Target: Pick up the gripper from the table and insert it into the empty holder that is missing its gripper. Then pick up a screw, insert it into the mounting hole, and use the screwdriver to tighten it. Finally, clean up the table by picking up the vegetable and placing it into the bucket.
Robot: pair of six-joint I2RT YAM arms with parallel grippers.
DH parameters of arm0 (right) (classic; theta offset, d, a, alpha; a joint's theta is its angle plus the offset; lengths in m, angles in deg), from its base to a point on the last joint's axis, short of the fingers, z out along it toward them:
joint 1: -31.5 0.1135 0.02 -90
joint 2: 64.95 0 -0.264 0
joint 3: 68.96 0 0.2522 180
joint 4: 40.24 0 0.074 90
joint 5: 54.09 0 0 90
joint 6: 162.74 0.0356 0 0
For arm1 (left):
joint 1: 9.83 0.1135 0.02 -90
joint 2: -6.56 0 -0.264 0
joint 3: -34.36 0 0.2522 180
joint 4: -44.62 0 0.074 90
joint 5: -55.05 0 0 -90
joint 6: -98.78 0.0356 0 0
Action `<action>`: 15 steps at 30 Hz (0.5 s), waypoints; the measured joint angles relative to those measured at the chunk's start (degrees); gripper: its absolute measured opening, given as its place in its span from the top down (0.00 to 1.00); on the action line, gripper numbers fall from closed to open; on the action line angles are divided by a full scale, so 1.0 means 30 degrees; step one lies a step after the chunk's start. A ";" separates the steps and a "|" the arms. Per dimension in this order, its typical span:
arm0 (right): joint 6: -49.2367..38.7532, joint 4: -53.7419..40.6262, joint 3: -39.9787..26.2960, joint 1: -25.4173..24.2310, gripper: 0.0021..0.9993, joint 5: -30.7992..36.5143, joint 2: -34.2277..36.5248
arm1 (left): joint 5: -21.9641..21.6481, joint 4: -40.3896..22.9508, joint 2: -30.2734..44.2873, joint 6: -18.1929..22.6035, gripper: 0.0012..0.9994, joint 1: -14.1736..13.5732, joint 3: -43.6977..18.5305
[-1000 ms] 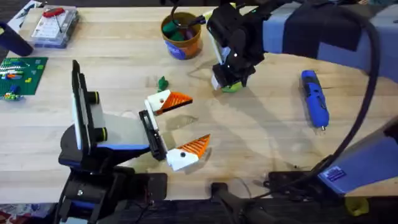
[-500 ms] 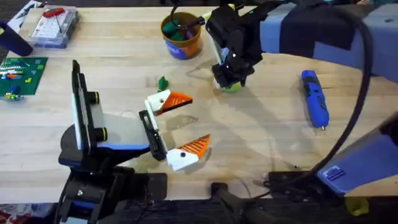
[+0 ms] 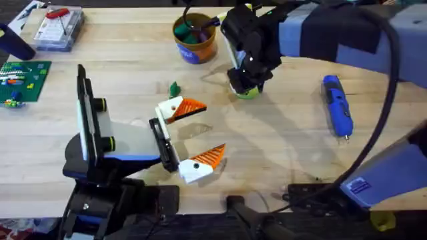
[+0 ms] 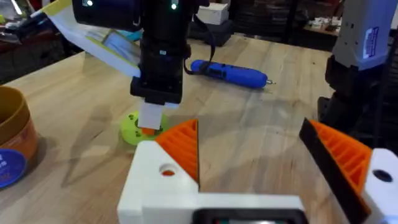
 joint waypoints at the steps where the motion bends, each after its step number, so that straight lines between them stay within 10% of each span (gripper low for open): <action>1: 0.0000 0.0035 0.0000 0.0000 1.00 -0.0007 0.0000 | 0.0000 0.0000 0.0000 0.0001 0.01 0.0000 0.0000; 15: 0.0000 -0.0875 -0.0878 0.0000 1.00 -0.0019 -0.0033 | 0.0000 0.0000 0.0000 -0.0003 0.01 0.0000 0.0000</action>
